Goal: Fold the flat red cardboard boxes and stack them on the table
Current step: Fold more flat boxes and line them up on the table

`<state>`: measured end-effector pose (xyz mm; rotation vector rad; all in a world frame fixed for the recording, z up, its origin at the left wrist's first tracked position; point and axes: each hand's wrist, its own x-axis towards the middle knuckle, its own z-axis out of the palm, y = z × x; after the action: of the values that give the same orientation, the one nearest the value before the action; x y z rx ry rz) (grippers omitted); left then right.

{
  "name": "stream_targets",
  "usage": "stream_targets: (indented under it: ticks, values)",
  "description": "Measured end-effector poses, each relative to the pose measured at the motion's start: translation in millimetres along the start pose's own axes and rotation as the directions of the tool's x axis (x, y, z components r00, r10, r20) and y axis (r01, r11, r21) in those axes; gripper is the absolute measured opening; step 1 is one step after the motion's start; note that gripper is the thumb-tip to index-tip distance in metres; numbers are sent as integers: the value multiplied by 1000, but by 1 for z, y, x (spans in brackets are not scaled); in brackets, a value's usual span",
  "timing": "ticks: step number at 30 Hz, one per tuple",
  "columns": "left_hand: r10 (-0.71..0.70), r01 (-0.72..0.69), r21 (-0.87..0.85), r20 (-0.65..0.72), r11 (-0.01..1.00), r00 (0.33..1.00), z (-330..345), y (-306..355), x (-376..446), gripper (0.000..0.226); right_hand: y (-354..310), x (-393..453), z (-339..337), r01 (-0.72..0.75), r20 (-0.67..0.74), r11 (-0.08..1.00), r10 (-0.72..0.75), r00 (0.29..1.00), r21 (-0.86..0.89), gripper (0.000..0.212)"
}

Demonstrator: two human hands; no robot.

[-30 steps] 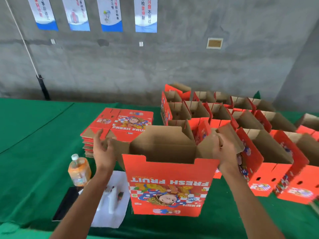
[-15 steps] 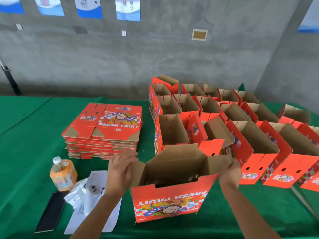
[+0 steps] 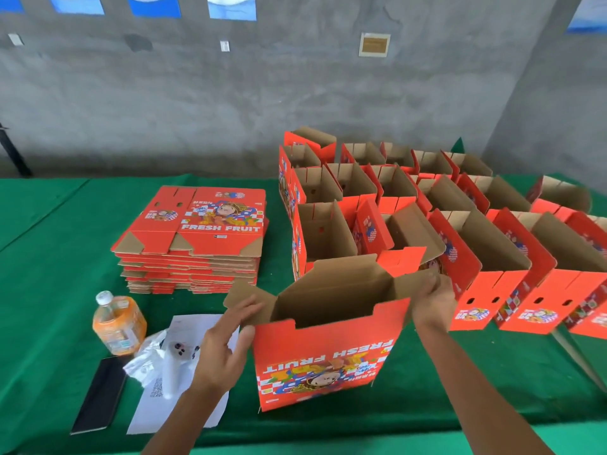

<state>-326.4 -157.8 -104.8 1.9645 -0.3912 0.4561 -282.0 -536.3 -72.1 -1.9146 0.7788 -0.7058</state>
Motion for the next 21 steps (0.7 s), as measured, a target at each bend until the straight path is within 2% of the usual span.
stream_targets:
  ticks: [2, 3, 5, 7, 10, 12, 13, 14, 15, 17, 19, 21]
  values:
    - [-86, 91, 57, -87, 994, 993, 7, 6, 9, 36, -4, -3, -7, 76, 47, 997, -77, 996, 12, 28]
    - [-112, 125, 111, -115, 986, 987, 11, 7, 13, 32, -5, -5, -10, 116, 87, 992, -119, 989, 40, 19]
    - [-110, 132, 266, -95, 955, 989, 18, 5, 21, 41, -6, -15, -16, 184, 169, 975, -204, 964, 125, 14]
    - [-53, 38, 437, 22, 898, 998, 26, 6, 27, 49, -6, -29, -21, 235, 237, 941, -292, 927, 242, 22]
    - [39, -164, 694, 192, 701, 981, 41, 17, 31, 40, -2, -49, -17, 199, 398, 903, -354, 846, 380, 41]
    - [79, -230, 762, 230, 605, 970, 49, 25, 39, 47, 3, -54, -10, 193, 466, 911, -357, 809, 364, 29]
    - [103, -256, 771, 243, 583, 965, 53, 29, 42, 51, 4, -54, -8, 260, 456, 904, -399, 795, 338, 24]
    - [135, -302, 759, 275, 576, 952, 57, 33, 44, 55, 5, -52, -7, 358, 459, 889, -456, 763, 287, 32]
    - [192, -371, 728, 321, 577, 927, 61, 35, 44, 62, 6, -50, -6, 437, 487, 867, -496, 719, 238, 45]
    - [337, -533, 597, 416, 600, 845, 67, 36, 41, 78, 5, -48, -3, 534, 576, 843, -470, 669, 68, 76]
    - [435, -629, 427, 470, 650, 768, 68, 33, 38, 89, 3, -46, 2, 592, 608, 799, -417, 675, -109, 99]
    - [439, -610, 271, 489, 745, 754, 69, 24, 34, 90, 2, -42, 7, 569, 606, 810, -381, 698, -145, 113]
